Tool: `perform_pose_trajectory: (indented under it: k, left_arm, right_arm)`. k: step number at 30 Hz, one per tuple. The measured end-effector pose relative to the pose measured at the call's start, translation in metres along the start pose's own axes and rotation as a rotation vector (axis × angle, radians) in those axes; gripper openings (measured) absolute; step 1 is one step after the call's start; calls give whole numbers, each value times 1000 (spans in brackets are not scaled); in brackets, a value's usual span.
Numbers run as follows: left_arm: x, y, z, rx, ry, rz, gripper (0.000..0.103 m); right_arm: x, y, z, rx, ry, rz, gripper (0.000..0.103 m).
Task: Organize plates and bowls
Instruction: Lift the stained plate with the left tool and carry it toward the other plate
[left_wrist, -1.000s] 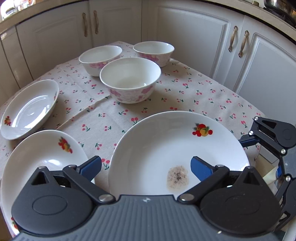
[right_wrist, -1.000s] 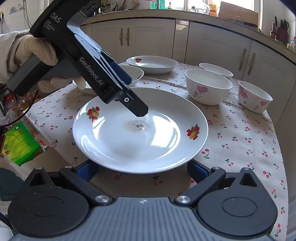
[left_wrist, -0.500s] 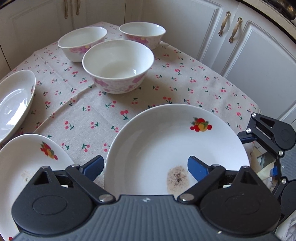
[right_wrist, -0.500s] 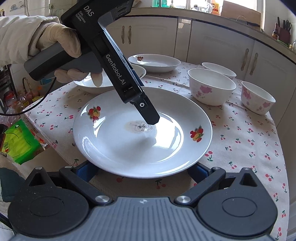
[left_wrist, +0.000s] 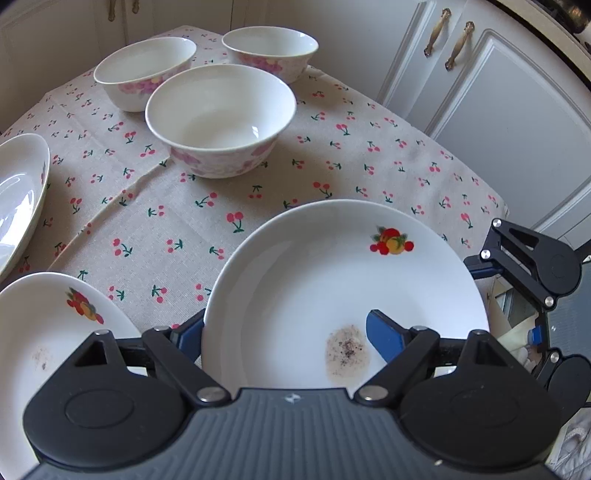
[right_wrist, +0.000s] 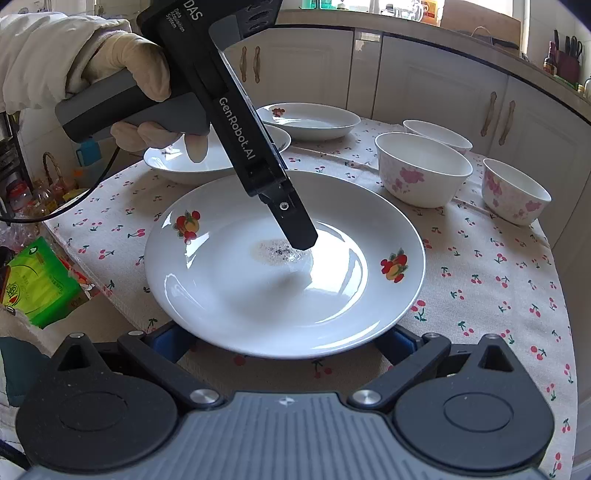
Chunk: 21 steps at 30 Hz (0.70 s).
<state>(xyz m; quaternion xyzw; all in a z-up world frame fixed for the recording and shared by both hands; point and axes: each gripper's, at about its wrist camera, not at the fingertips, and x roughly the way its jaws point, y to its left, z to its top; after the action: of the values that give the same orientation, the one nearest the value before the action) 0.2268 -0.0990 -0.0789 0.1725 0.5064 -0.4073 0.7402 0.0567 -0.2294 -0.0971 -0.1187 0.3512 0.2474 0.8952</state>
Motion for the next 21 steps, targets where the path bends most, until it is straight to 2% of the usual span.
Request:
perform_pose_trajectory:
  k: [13,21]
  left_arm:
    - [-5,2,-1,-22,-19,-4,88]
    - [-20,6,2,-28,-60,-1,88]
  right_arm:
    - [3,-1,5,9,29,8,103]
    - [-1,-2,18,-2,22,4,103]
